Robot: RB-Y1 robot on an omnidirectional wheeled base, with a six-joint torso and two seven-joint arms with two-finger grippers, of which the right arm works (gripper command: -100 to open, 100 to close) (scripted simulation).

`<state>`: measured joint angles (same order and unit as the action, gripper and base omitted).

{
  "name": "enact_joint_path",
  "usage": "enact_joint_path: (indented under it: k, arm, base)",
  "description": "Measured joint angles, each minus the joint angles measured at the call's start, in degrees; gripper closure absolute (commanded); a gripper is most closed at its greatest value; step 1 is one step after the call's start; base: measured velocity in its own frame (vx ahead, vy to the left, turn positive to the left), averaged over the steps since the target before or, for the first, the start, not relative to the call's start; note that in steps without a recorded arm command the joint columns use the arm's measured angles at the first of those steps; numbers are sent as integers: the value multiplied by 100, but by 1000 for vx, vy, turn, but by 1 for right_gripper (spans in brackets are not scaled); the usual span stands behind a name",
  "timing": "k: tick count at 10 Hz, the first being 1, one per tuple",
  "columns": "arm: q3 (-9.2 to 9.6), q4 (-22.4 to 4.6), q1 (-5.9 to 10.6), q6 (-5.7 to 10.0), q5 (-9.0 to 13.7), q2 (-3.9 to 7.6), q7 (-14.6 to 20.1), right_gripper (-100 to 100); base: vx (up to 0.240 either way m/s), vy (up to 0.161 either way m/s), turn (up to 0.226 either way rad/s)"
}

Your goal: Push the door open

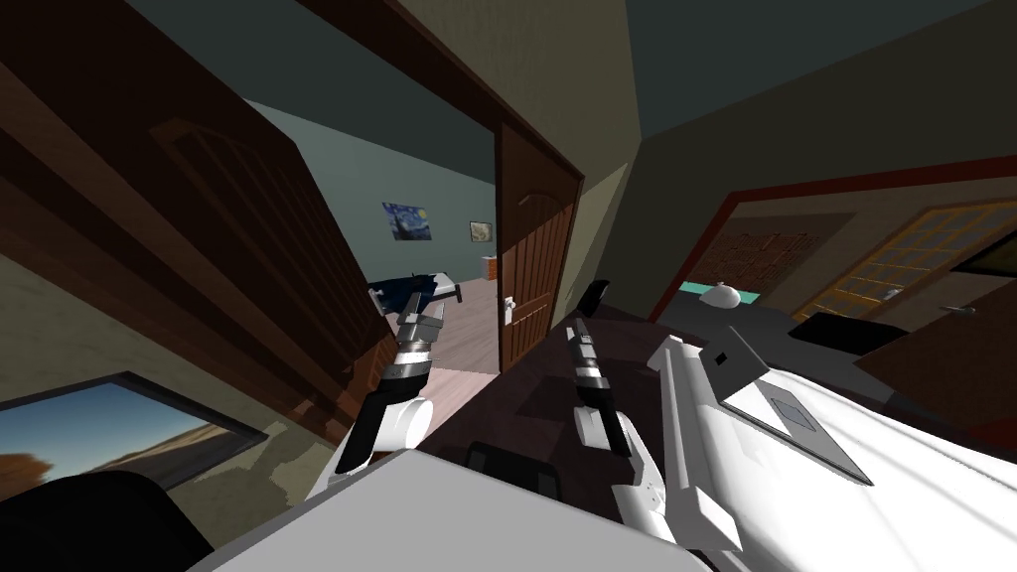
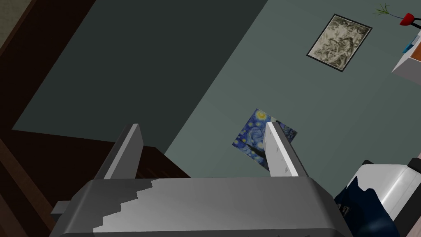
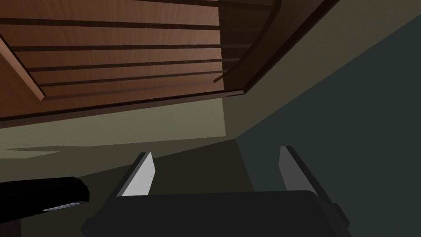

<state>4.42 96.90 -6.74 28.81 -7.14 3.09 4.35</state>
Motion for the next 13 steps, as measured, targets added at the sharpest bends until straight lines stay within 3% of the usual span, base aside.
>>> enact_joint_path:
  k: [4, 7, 13]
  arm:
    - [78, -604, 387, 20, -116, 41, 217, -100]
    - [138, -992, 573, 49, -192, 14, 311, -100]
    - [260, -1951, 1139, 97, -373, -18, 576, -100]
  base:
    - [56, -52, 77]
    - [39, -42, 70]
    - [53, -58, 84]
